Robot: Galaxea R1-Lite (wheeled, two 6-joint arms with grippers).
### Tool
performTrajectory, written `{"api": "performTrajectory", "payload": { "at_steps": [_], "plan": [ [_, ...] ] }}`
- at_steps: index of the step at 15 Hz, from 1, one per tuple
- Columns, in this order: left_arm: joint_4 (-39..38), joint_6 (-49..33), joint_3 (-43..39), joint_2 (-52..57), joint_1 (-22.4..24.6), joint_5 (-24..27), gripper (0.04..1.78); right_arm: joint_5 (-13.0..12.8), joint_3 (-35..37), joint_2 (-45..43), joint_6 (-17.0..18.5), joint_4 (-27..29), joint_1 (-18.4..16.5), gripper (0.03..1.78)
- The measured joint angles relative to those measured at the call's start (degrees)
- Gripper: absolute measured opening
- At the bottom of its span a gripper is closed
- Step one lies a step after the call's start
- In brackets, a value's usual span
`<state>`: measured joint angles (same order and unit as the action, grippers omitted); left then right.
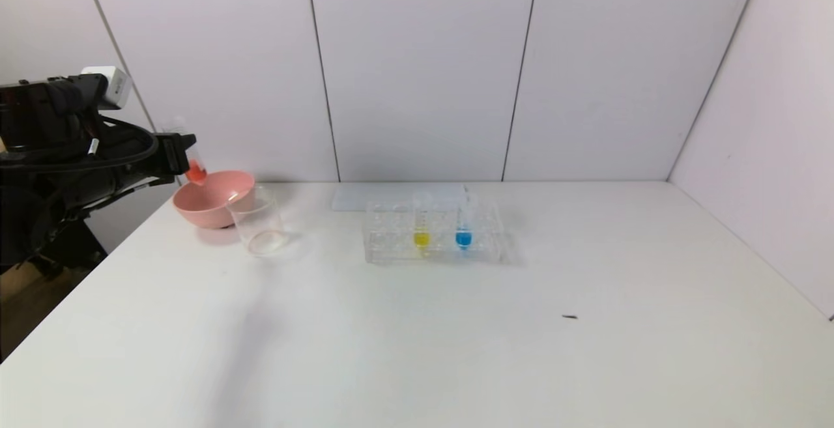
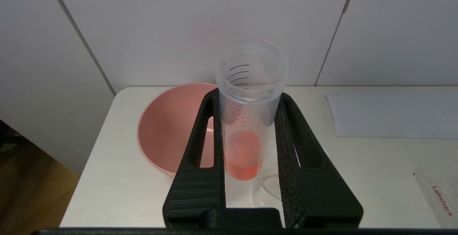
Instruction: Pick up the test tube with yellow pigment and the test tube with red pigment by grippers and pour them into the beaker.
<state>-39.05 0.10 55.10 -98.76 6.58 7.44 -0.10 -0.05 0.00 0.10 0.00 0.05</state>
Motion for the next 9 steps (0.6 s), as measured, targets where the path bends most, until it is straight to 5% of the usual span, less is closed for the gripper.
{"api": "performTrajectory", "payload": {
  "at_steps": [9],
  "plan": [
    [2.6, 3.4, 0.0, -0.1, 3.6, 5.2, 0.43, 0.0, 0.0, 0.0, 0.0, 0.0, 0.0, 1.70]
  ]
}}
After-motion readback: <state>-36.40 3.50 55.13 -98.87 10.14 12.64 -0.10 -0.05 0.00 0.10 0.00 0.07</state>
